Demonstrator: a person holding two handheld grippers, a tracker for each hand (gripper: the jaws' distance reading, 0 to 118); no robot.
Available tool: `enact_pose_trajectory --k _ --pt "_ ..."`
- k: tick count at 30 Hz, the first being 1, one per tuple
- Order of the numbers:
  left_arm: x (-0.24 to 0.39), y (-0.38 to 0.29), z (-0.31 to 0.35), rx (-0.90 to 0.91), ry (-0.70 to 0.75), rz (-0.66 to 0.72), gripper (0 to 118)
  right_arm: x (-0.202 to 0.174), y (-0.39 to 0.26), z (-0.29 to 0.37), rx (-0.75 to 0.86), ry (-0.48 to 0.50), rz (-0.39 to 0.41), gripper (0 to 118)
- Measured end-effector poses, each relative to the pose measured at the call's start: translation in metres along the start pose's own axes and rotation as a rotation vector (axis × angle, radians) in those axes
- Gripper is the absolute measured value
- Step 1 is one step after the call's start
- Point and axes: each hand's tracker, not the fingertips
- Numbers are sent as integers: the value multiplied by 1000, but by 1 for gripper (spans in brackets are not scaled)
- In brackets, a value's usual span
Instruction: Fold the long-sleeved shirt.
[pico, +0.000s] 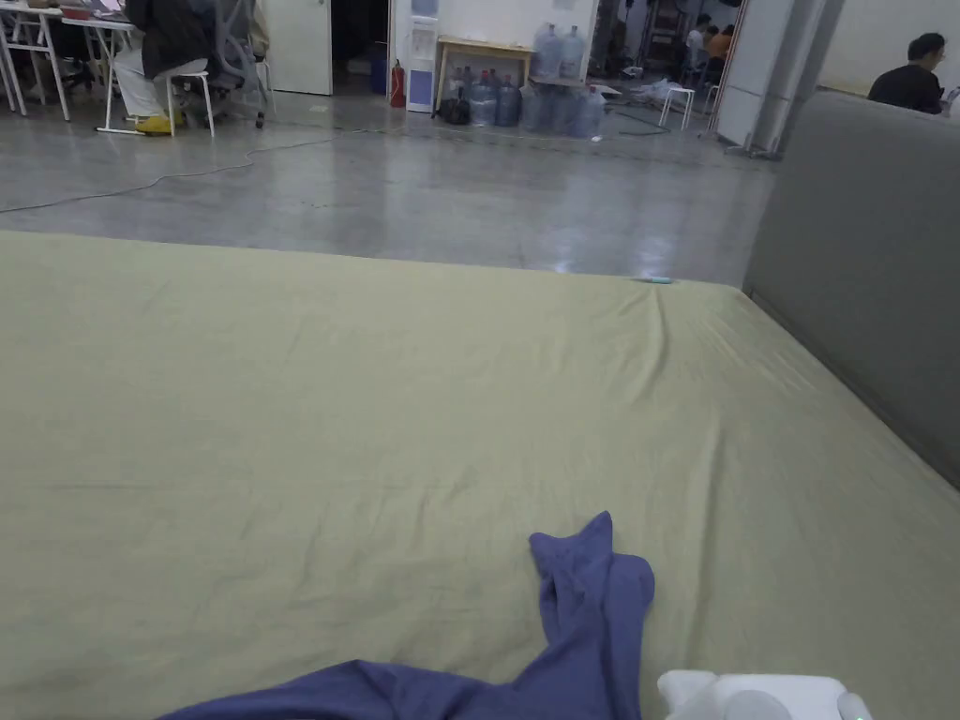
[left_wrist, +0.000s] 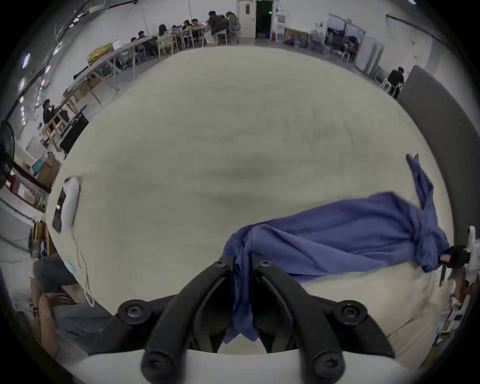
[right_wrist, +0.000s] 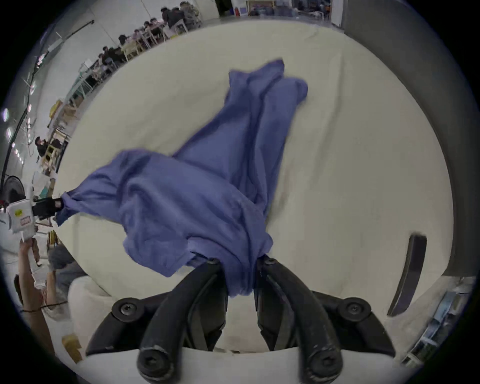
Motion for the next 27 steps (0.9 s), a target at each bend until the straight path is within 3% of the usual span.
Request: enact_pose_trajectory --k 5,7,8,9,10,11,14,16,17,18,19,20,21,23,25,26,27 --pt "-4 -12 -27 -50 -12 45 4 10 6 -21 -31 17 -41 15" --pt "-8 -8 -20 -29 -41 104 6 14 13 -13 -47 43 -92 28" --pt "-9 -5 -9 3 -63 119 20 16 14 -1 -22 37 -100 50" --pt "-8 -2 4 48 -65 115 66 15 13 12 29 32 -102 85" --pt "-8 -1 18 80 -81 109 102 14 9 29 95 4 -86 97" --pt "-5 -1 33 116 -118 91 118 12 4 46 163 3 -67 97" --pt "12 -11 70 201 -163 51 117 2 -21 83 236 14 -31 97" --pt "26 -23 78 179 -182 28 114 -5 -40 91 240 55 -53 97" --pt "36 -31 78 146 -187 -5 103 -8 -51 92 246 102 -76 93" --pt "45 -40 75 124 -165 -42 51 -11 -62 92 259 141 -99 65" --pt "56 -49 73 128 -142 -84 0 -15 -74 90 279 165 -118 29" --pt "69 -57 69 124 -111 -135 0 -20 -84 85 274 167 -111 3" --pt "76 -62 65 115 -101 -165 0 -25 -91 79 255 159 -111 3" --pt "86 -56 52 53 -213 -191 0 -31 -105 72 237 168 -115 3" --pt "96 -32 46 63 -202 -170 0 -36 -110 69 236 197 -112 3" --pt "101 -17 43 92 -225 -169 13 -37 -111 68 235 202 -111 3" --pt "110 1 38 126 -259 -205 64 -38 -111 68 236 205 -109 3"
